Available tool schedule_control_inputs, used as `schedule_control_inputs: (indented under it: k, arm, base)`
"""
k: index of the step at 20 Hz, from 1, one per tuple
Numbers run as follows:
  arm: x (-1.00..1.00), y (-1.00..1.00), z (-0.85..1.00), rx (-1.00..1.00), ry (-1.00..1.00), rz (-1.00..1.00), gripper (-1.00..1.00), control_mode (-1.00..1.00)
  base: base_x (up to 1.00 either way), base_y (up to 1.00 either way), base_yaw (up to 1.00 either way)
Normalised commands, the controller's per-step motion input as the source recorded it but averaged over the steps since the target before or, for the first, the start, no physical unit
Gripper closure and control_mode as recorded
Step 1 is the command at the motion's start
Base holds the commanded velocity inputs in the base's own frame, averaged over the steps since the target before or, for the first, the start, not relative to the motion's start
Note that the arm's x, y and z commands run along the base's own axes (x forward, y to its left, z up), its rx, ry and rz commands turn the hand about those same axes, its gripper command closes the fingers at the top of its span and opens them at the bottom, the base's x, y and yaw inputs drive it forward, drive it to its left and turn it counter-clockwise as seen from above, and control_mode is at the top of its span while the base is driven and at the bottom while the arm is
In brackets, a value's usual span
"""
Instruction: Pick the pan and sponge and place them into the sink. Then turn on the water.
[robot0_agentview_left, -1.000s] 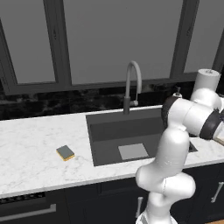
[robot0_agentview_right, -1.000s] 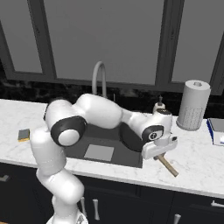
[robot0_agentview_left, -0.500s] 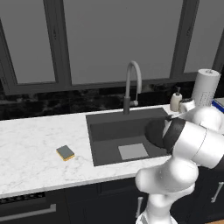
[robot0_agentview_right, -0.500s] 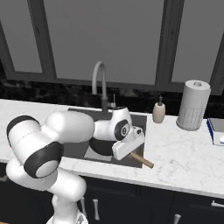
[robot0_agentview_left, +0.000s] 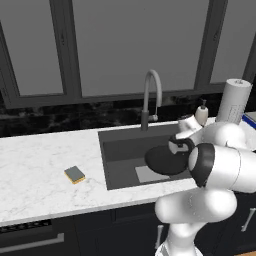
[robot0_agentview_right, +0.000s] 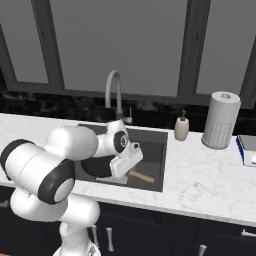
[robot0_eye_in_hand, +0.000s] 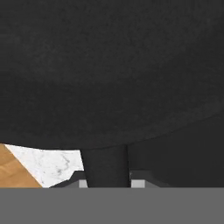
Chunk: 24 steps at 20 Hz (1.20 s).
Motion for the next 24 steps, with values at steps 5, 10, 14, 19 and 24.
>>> schedule_control_inputs:
  k: [5,10,14,19,24]
  arm:
    - [0.50,0.33,0.07,0.19,0.11,0.07,1.00,-1.00]
    - [0.37,0.55,-0.05,0.01,-0.01,0.08,1.00,-1.00]
    - [0.30,0.29,-0.11,0.03,-0.08,0.00,1.00,-1.00]
    - [0.42,0.12,-0.01,0.22,-0.03,-0.02,1.00,-1.00]
    - [0.48,0.10,0.00,0.35,-0.02,-0.01,1.00,-1.00]
  base:
    - [0.00,0.00,0.00]
    - [0.00,0.00,0.00]
    - [0.00,0.00,0.00]
    - [0.00,0.00,0.00]
    - [0.00,0.00,0.00]
